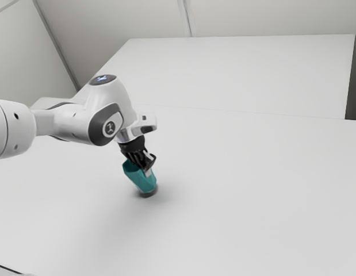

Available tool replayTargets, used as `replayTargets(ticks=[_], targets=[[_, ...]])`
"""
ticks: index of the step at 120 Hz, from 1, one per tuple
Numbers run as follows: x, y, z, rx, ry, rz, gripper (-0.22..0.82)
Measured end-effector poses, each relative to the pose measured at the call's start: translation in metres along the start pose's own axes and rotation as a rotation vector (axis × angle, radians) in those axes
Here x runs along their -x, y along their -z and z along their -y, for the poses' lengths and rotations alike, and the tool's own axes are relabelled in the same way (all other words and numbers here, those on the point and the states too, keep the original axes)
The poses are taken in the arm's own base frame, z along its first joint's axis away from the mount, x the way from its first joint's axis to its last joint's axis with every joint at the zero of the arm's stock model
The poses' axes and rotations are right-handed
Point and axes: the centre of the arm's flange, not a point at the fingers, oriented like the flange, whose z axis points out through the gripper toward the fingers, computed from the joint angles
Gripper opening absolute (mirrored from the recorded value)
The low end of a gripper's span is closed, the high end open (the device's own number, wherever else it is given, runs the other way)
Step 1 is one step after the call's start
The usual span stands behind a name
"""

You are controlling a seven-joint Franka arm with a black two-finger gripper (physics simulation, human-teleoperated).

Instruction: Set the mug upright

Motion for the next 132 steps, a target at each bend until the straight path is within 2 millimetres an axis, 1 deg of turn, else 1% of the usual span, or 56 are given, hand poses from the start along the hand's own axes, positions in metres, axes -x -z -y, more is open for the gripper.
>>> replayTargets(ticks=[52, 55, 58, 76, 89, 103, 120, 127, 132], targets=[[-0.002, -0.009, -0.002, 0.008, 0.049, 0.005, -0.18], [-0.002, -0.009, -0.002, 0.008, 0.050, 0.005, -0.15], [-0.002, -0.010, -0.002, 0.009, 0.052, 0.005, -0.11], [-0.002, -0.009, -0.004, 0.009, 0.057, 0.004, 0.22], [-0.002, -0.007, -0.006, 0.004, 0.059, 0.001, 0.37], [-0.002, -0.003, -0.008, -0.005, 0.059, -0.004, 0.47], [0.000, 0.009, -0.014, -0.029, 0.056, -0.014, 0.54], [-0.001, 0.017, -0.016, -0.037, 0.057, -0.018, 0.55], [-0.004, 0.026, -0.017, -0.039, 0.058, -0.024, 0.56]])
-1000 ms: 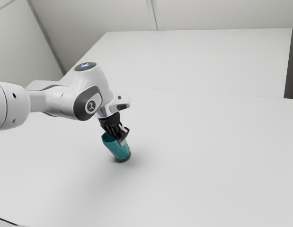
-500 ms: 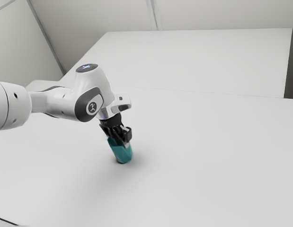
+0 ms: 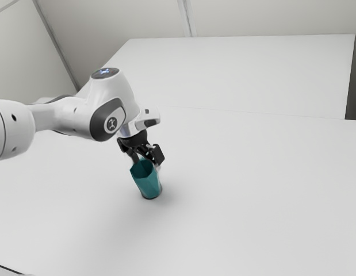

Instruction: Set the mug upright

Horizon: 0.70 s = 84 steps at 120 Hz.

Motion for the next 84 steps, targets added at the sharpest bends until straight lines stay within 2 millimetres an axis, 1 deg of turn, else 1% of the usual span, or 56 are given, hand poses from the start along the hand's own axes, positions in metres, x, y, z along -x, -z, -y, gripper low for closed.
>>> replayTargets(ticks=[15, 19, 26, 38, 49, 56, 65, 69, 73, 84], targets=[[-0.014, 0.035, 0.003, 0.000, 0.011, -0.022, 0.58], [-0.019, 0.048, 0.005, 0.004, 0.013, -0.029, 0.58], [-0.035, 0.082, 0.009, 0.019, 0.015, -0.055, 0.59], [-0.049, 0.138, 0.015, 0.019, 0.019, -0.099, 0.60], [-0.055, 0.184, 0.019, 0.020, 0.025, -0.133, 0.60], [-0.057, 0.206, 0.024, 0.028, 0.030, -0.140, 0.60], [-0.055, 0.235, 0.029, 0.002, 0.039, -0.139, 0.60], [-0.054, 0.245, 0.030, -0.005, 0.042, -0.134, 0.60], [-0.054, 0.250, 0.030, -0.010, 0.046, -0.123, 0.60], [-0.050, 0.253, 0.031, -0.022, 0.064, -0.083, 0.60]])
